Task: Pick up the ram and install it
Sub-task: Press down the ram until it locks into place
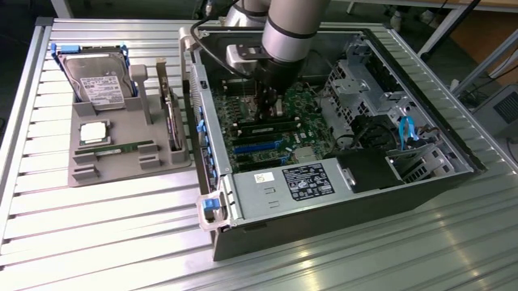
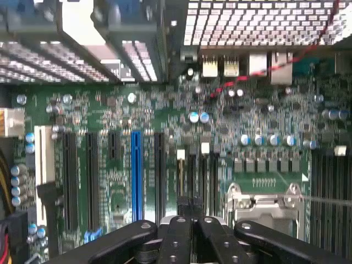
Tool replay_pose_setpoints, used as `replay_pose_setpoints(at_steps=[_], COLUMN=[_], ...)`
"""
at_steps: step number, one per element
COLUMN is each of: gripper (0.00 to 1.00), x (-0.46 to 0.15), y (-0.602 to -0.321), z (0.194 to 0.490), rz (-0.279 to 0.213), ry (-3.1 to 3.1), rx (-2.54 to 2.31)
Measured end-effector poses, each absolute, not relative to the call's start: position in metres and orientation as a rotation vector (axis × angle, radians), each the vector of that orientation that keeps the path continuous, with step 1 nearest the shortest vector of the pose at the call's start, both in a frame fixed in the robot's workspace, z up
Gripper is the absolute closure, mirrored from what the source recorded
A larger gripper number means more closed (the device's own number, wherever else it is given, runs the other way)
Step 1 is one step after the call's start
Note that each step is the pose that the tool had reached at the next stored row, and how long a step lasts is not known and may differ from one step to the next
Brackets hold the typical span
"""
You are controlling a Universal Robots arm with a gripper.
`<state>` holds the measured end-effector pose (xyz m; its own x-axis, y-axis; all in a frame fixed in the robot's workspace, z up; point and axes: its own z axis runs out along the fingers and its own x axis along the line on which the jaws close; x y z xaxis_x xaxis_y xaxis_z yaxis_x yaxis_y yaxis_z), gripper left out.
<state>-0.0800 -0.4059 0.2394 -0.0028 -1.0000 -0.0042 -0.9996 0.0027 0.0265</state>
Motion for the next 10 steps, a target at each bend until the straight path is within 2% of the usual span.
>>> replay_pose_setpoints(at_steps=[10], gripper=[0.9], x=[-0.036], y=[-0.406], z=[0.246], rz=[-0.036], ry=[-2.212], rx=[2.206])
